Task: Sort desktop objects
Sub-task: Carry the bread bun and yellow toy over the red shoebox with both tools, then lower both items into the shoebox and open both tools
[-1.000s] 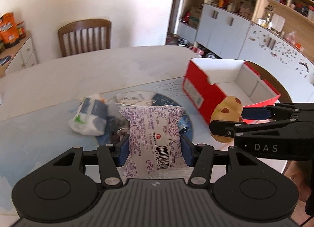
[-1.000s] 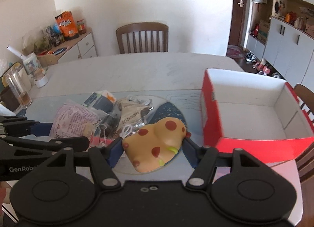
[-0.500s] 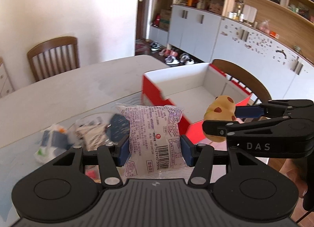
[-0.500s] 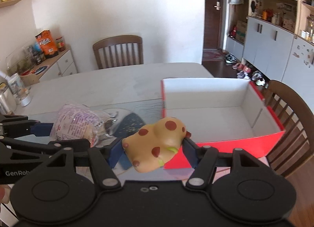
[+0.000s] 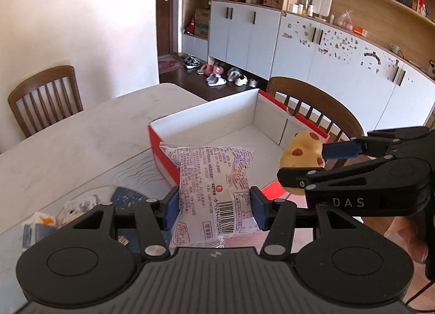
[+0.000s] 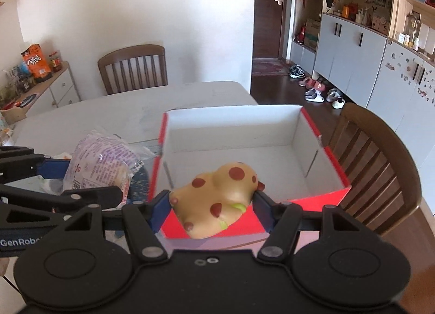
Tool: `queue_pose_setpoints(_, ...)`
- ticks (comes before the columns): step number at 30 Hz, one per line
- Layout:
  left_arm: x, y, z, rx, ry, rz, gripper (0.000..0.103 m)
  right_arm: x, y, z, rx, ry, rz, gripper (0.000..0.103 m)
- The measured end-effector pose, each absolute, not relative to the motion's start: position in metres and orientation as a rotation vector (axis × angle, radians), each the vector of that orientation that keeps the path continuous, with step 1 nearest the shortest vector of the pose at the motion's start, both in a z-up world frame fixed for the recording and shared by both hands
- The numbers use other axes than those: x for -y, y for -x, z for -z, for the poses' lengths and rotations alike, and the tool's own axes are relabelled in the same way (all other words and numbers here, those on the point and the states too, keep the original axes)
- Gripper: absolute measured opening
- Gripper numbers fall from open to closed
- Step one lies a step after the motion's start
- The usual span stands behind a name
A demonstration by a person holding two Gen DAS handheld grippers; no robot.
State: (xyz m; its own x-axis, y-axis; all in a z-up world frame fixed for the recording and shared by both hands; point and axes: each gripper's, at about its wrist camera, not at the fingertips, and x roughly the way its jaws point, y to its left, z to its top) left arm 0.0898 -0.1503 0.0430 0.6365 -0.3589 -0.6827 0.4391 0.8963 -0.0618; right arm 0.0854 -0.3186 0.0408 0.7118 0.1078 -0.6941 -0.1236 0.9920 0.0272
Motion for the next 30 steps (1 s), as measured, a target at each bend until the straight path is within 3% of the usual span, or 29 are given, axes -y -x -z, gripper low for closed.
queue_pose_setpoints(14,0.199,-0.149,-0.035,-0.808,-0.202,0.467,0.053,0.367,-0.127,-0.026,-0.798,0.06,-0.106,0.065)
queue_pose_setpoints(30,0.244,-0.218,0.015,-0.942,-0.314,0.498,0.053,0.384,-0.181,0.008,-0.854,0.132,-0.162,0.065)
